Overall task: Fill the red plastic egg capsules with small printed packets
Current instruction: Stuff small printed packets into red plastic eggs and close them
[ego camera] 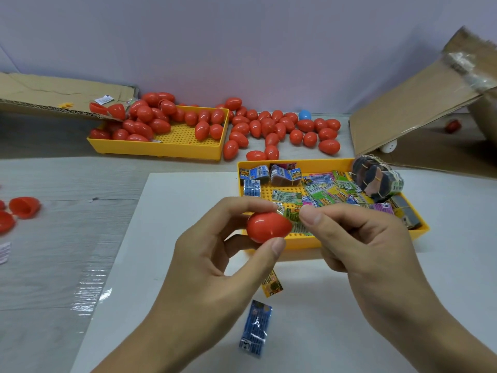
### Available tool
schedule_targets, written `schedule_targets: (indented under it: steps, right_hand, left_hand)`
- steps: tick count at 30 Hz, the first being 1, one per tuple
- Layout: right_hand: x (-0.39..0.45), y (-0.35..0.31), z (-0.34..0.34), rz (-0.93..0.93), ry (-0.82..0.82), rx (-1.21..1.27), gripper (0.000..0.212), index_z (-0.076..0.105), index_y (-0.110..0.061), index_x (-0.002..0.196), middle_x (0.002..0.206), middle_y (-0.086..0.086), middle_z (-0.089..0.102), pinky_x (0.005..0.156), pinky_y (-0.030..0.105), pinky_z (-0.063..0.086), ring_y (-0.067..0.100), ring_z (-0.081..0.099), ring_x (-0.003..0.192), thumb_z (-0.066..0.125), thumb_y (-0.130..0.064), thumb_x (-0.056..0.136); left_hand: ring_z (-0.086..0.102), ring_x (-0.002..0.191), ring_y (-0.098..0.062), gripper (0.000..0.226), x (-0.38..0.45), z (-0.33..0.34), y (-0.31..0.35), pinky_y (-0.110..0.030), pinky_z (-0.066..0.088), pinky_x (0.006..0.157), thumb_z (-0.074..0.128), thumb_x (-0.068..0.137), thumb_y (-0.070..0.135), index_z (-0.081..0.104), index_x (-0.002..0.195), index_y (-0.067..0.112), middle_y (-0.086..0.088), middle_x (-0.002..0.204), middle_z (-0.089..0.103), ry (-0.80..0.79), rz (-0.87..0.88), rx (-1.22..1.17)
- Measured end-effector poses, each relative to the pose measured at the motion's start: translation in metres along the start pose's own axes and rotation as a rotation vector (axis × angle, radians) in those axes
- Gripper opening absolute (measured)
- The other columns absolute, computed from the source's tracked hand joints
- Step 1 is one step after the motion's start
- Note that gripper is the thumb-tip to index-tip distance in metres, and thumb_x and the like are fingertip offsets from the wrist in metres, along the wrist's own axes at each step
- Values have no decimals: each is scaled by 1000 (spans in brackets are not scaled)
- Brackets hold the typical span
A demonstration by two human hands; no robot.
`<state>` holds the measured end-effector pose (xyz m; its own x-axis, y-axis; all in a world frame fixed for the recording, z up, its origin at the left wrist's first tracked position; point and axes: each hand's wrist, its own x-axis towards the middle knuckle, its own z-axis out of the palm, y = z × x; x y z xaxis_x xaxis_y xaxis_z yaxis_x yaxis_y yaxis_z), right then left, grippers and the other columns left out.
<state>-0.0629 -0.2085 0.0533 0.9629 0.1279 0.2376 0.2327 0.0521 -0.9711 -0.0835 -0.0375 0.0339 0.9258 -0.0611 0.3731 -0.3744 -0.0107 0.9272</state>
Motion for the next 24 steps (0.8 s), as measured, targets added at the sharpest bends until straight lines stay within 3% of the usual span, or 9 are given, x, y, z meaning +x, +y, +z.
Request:
schedule_targets:
  steps: [4, 10, 15, 19, 24]
  right_hand:
    - [0, 1, -1, 54, -47, -18, 24, 71, -26, 62, 46, -15, 41, 43, 15, 30, 5, 31, 44, 71, -43, 79]
    - [0, -2, 1, 26, -109, -22, 21, 71, -29, 61, 46, -15, 49, 47, 5, 34, 0, 44, 44, 64, -39, 79]
    - [0, 0, 0, 45, -127, -55, 25, 70, -27, 62, 47, -13, 43, 46, 11, 32, 2, 36, 45, 71, -42, 82]
    - [0, 3, -2, 95, -124, -33, 28, 70, -25, 63, 48, -10, 35, 43, 19, 29, 9, 28, 45, 64, -47, 79]
    - [0, 3, -2, 118, -143, -33, 28, 70, -26, 63, 48, -9, 36, 43, 18, 29, 8, 29, 44, 65, -48, 79]
  left_hand:
    - [70, 96, -27, 29, 2, -1, 0, -24, 57, 76, 76, 78, 27, 68, 105, 30, 0, 102, 71, 46, 7, 0]
    - [69, 76, -23, 28, 3, -3, 1, -23, 57, 67, 78, 76, 28, 71, 103, 30, -3, 95, 71, 59, -9, 6]
    - [69, 90, -30, 30, 2, -2, 0, -28, 60, 72, 78, 76, 26, 72, 106, 29, -3, 100, 69, 27, -4, 24]
    - [70, 89, -24, 34, 3, -2, -1, -21, 57, 71, 77, 75, 24, 74, 109, 26, 0, 102, 68, 37, -11, -4]
    - [69, 94, -27, 39, 3, -2, -2, -20, 57, 72, 77, 76, 25, 73, 115, 28, 0, 106, 68, 22, -19, -5]
